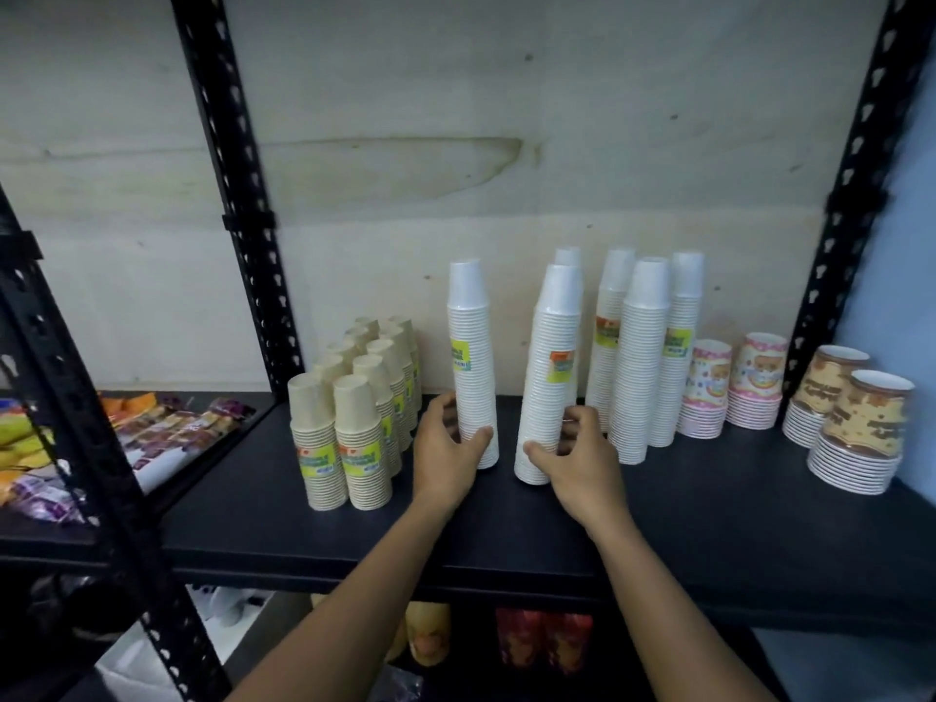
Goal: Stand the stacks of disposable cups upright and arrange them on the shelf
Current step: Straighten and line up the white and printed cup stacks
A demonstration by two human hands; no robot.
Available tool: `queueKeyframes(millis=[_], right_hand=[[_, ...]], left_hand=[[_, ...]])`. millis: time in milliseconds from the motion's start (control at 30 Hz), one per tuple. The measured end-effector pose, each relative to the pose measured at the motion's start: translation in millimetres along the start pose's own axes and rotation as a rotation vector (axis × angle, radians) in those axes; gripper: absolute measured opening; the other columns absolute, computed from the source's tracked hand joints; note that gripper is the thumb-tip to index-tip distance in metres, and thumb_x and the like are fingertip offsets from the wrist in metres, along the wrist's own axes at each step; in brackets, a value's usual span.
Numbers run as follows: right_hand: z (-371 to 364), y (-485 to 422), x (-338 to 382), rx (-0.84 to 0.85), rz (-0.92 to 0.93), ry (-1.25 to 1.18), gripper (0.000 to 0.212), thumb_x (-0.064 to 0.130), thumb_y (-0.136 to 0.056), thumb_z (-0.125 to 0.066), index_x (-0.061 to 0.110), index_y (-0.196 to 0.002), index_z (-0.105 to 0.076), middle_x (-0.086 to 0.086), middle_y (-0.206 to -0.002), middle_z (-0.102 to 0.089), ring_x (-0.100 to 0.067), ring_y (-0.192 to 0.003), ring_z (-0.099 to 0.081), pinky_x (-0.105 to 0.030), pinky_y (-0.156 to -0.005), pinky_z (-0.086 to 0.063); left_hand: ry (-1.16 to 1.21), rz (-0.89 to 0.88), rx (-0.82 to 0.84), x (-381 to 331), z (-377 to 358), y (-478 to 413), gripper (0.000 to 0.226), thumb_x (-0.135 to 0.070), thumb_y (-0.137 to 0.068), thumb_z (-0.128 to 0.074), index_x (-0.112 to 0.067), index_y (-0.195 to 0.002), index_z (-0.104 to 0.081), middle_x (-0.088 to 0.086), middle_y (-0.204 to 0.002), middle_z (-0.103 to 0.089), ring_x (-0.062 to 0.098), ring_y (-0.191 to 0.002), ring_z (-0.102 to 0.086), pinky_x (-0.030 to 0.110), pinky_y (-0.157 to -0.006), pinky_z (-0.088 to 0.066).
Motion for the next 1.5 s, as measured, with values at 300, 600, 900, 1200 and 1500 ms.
queueKeyframes(millis=[300,600,900,1200,1500], right_hand=[[-24,-24,8,-0.070,0.137,0.241,0.064,0.043,-0.078,-0.084,0.021,-0.126,-0.046,0.003,-0.123,-0.058,-0.017,-0.110,-0.057,-0.039,-0.086,-0.054],[-40,-24,-14,0.156,0.031,0.051,0.068,0.034,-0.082,-0.079,0.025,-0.141,-0.047,0.008,-0.129,-0.061,-0.011,-0.113,-0.062,-0.028,-0.090,-0.050],[-48,-34,-5,0.111,0.043,0.089,0.061,0.031,-0.081,-0.084,0.021,-0.130,-0.050,0.012,-0.117,-0.063,-0.011,-0.101,-0.066,-0.021,-0.076,-0.048],[-51,-37,-14,0.073,0.056,0.080,0.065,0.039,-0.079,-0.085,0.023,-0.132,-0.051,0.010,-0.119,-0.064,-0.012,-0.103,-0.066,-0.031,-0.086,-0.054],[-52,-37,-18,0.070,0.036,0.061,0.065,0.043,-0.079,-0.085,0.025,-0.130,-0.050,0.009,-0.120,-0.066,-0.012,-0.103,-0.066,-0.031,-0.085,-0.053]], left_hand=[[-0.059,-0.054,-0.001,9,-13,-12,0.055,-0.027,-0.082,-0.083,-0.029,-0.125,-0.048,-0.004,-0.127,-0.059,0.001,-0.108,-0.059,0.031,-0.093,-0.053],[-0.003,0.057,0.163,26,-18,-8,0.065,-0.018,-0.085,-0.069,-0.033,-0.144,-0.049,-0.017,-0.130,-0.062,0.001,-0.118,-0.059,0.023,-0.097,-0.047],[-0.058,0.053,0.066,35,-10,-15,0.065,-0.024,-0.084,-0.080,-0.033,-0.142,-0.051,-0.004,-0.134,-0.052,0.004,-0.114,-0.061,0.037,-0.103,-0.054],[0.004,0.089,0.044,35,-9,-14,0.061,-0.016,-0.084,-0.082,-0.024,-0.138,-0.055,-0.007,-0.130,-0.066,0.005,-0.112,-0.061,0.032,-0.101,-0.052],[0.022,0.103,0.044,37,-10,-15,0.062,-0.018,-0.081,-0.084,-0.025,-0.137,-0.056,-0.009,-0.126,-0.069,0.005,-0.112,-0.065,0.038,-0.101,-0.055]])
Point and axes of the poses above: each hand's wrist, its own y-axis away from the middle knuckle, its own z-axis out of the back of the hand, x = y × z, the point moved 9 cm from there along -y, towards the middle knuckle
